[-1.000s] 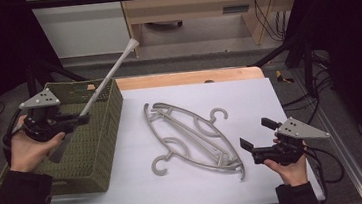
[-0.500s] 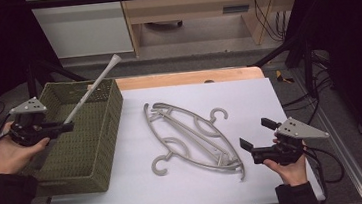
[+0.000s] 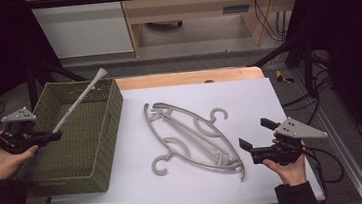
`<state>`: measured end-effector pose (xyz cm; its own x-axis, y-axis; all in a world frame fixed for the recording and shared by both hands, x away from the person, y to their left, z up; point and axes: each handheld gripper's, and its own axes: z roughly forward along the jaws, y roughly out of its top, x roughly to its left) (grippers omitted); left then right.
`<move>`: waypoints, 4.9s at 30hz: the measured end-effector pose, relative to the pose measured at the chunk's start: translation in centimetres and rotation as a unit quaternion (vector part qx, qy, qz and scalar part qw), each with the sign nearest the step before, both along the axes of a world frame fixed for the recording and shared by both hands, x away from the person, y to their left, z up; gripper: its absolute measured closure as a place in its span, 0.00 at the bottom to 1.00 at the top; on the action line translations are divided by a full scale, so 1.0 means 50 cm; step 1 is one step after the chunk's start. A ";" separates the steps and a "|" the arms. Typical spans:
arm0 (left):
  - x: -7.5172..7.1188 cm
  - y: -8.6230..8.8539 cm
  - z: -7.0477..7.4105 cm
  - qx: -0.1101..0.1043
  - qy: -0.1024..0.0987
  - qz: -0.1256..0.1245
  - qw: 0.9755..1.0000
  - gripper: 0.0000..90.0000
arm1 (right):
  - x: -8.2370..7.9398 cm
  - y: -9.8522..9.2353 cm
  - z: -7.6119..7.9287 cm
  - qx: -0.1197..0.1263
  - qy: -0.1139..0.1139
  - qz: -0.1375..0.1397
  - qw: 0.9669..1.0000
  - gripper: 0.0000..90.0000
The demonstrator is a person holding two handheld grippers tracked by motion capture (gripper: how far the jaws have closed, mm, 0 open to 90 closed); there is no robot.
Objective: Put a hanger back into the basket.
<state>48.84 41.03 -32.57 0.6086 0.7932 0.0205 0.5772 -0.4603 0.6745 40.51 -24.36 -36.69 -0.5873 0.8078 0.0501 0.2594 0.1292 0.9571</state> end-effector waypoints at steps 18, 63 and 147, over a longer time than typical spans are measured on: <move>-0.010 0.001 -0.048 0.014 0.037 -0.019 0.999 0.91 | 0.001 0.002 -0.002 -0.002 0.003 0.000 1.000 0.03; -0.007 0.025 -0.043 -0.039 -0.082 0.186 0.978 0.49 | 0.004 0.009 -0.008 -0.005 0.012 0.002 1.000 0.03; -0.179 -0.283 -0.116 -0.126 -0.143 -0.061 0.980 0.12 | 0.099 0.273 -0.136 -0.200 0.185 0.145 0.951 0.41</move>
<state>39.91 26.89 -38.39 0.6974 0.7165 0.0170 0.2998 -0.3132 0.9011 45.44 -10.73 -43.50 -0.7902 0.6125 0.0189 0.4668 0.5817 0.6661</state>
